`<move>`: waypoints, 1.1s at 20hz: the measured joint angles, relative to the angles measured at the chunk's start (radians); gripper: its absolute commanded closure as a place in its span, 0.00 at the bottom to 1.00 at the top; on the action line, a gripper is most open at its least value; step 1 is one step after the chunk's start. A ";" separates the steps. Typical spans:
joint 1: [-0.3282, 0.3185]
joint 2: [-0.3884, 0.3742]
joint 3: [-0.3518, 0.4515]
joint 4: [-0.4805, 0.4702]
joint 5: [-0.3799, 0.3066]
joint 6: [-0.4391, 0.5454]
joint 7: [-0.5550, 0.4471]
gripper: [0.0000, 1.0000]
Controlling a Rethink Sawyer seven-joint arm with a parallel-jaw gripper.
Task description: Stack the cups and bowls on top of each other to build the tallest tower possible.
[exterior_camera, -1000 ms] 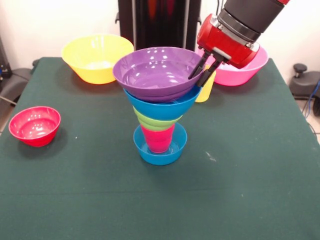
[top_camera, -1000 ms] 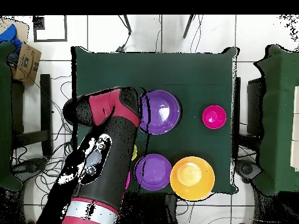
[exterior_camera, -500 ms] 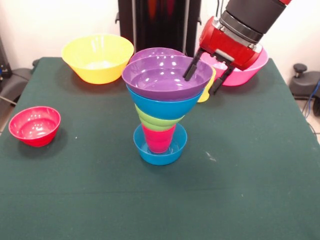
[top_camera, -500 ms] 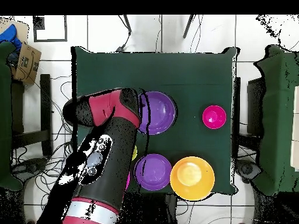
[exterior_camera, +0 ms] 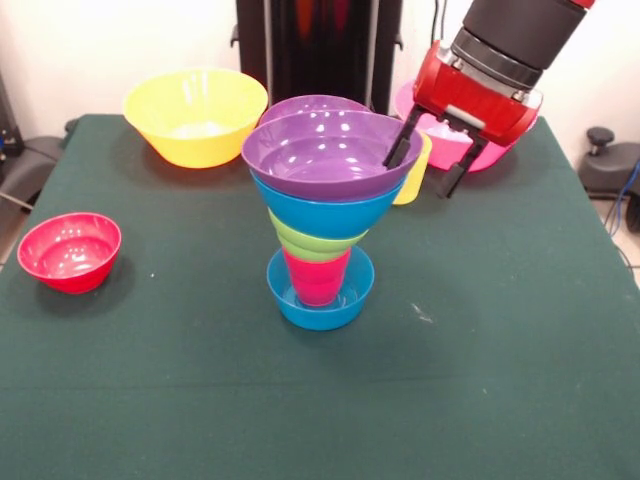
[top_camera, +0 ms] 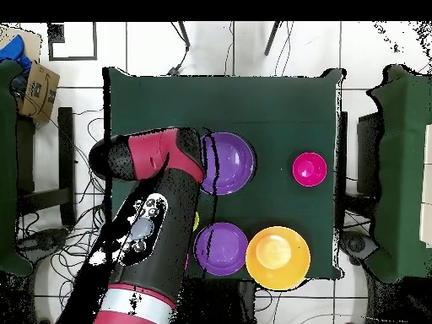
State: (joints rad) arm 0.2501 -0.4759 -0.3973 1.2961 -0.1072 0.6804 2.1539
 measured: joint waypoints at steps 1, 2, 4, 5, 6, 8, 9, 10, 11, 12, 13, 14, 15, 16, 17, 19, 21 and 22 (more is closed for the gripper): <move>-0.001 -0.001 0.002 0.000 0.005 0.000 0.000 0.00; -0.002 -0.001 0.005 0.000 0.010 0.000 0.000 0.00; -0.004 -0.005 0.009 0.000 0.019 0.000 0.000 0.00; -0.004 -0.007 0.010 0.000 0.022 0.000 0.000 0.00; -0.004 -0.009 0.010 0.000 0.023 0.000 0.000 0.00; -0.004 -0.017 0.010 0.000 0.023 0.001 0.000 0.00; -0.004 -0.021 0.010 0.000 0.023 0.003 0.000 0.00; -0.004 -0.025 0.009 0.000 0.023 0.006 0.000 0.00; -0.004 -0.032 0.008 0.000 0.022 0.012 0.000 0.00; -0.004 -0.036 0.007 0.000 0.022 0.018 0.000 0.00; -0.004 -0.043 0.006 -0.001 0.020 0.029 0.000 0.00; -0.004 -0.047 0.006 -0.001 0.021 0.035 0.000 0.00; -0.004 -0.055 0.005 -0.003 0.020 0.051 0.000 0.00; -0.004 -0.060 0.003 -0.007 0.020 0.065 0.000 0.00; -0.004 -0.063 0.001 -0.010 0.020 0.075 0.000 0.00; -0.004 -0.074 -0.007 -0.022 0.016 0.102 0.000 0.00; -0.004 -0.079 -0.012 -0.029 0.009 0.112 0.000 0.00; -0.004 -0.080 -0.013 -0.031 0.007 0.114 0.000 0.00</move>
State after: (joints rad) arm 0.2460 -0.5558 -0.4105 1.2649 -0.0999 0.7948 2.1539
